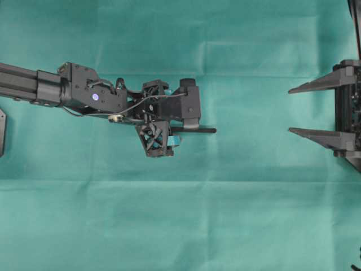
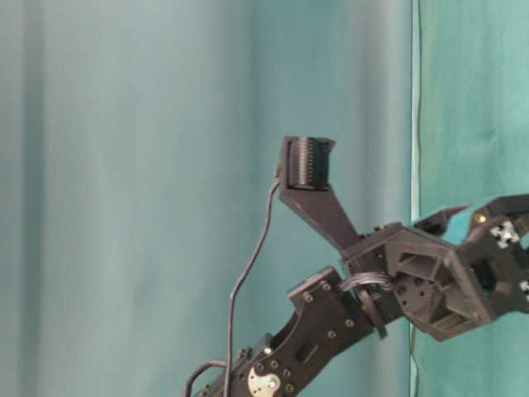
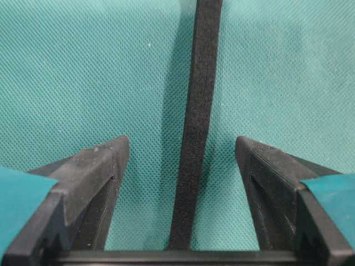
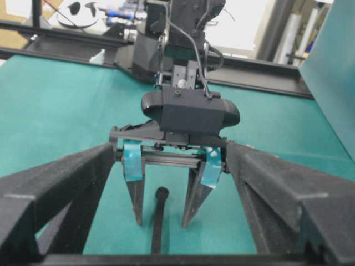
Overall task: Peel off the Velcro with your right arm.
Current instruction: 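Lift the strap with the left gripper and raise it upright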
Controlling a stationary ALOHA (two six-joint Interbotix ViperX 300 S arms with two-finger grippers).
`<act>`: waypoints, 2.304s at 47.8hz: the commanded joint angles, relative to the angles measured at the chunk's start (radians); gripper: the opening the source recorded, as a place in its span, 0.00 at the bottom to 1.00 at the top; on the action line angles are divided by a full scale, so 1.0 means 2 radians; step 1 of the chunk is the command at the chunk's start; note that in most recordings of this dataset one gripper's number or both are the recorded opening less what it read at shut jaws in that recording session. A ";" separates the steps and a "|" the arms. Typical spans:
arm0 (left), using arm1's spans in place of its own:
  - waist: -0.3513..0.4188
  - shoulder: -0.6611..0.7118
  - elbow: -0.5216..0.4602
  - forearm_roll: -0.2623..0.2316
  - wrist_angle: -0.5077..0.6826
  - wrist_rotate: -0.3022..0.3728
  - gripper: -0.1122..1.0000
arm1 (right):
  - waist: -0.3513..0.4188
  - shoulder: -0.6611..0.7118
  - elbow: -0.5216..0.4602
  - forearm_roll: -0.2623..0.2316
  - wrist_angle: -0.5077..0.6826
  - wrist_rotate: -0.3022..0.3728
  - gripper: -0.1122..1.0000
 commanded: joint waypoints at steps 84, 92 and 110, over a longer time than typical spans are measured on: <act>-0.020 -0.278 0.080 -0.002 -0.008 -0.008 0.19 | -0.001 0.045 -0.109 -0.025 0.050 -0.010 0.66; -0.025 -0.298 0.091 -0.003 -0.009 -0.025 0.19 | -0.001 0.069 -0.122 -0.039 0.049 -0.028 0.66; -0.026 -0.332 0.114 -0.003 -0.061 -0.126 0.19 | -0.014 0.139 -0.162 -0.051 0.041 -0.110 0.66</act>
